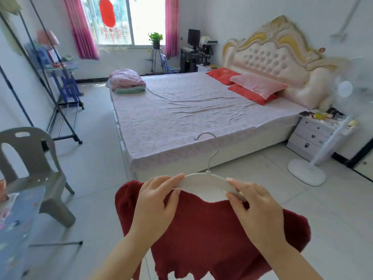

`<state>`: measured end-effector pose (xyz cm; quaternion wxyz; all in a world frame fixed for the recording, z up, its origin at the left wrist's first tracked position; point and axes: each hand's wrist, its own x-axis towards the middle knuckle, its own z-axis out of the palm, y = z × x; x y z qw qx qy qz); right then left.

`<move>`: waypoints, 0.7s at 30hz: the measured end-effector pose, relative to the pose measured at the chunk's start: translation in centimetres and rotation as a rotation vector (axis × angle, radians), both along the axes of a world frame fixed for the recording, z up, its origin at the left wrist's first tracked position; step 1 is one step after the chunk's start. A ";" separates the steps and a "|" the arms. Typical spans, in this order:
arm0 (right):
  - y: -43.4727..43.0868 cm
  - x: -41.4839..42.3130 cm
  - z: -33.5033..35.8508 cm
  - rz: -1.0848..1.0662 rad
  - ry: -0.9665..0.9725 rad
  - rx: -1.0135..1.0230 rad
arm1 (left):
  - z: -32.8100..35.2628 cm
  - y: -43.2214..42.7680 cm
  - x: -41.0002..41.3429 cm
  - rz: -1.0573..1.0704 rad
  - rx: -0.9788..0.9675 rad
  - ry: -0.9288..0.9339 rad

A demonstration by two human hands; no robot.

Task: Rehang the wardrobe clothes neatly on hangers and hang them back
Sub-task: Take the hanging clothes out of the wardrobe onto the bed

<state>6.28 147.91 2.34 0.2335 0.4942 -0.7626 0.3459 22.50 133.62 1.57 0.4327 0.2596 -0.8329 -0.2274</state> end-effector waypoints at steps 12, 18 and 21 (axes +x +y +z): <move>-21.3 -14.3 -0.8 0.323 -0.052 -0.003 | -0.5 -15.3 -10.7 0.289 0.085 -0.036; -31.8 -19.0 -1.4 0.420 -0.100 0.010 | -1.2 -23.6 -14.5 0.382 0.123 -0.060; -37.5 -20.8 -2.2 0.444 -0.115 0.047 | -2.3 -28.8 -16.2 0.407 0.157 -0.056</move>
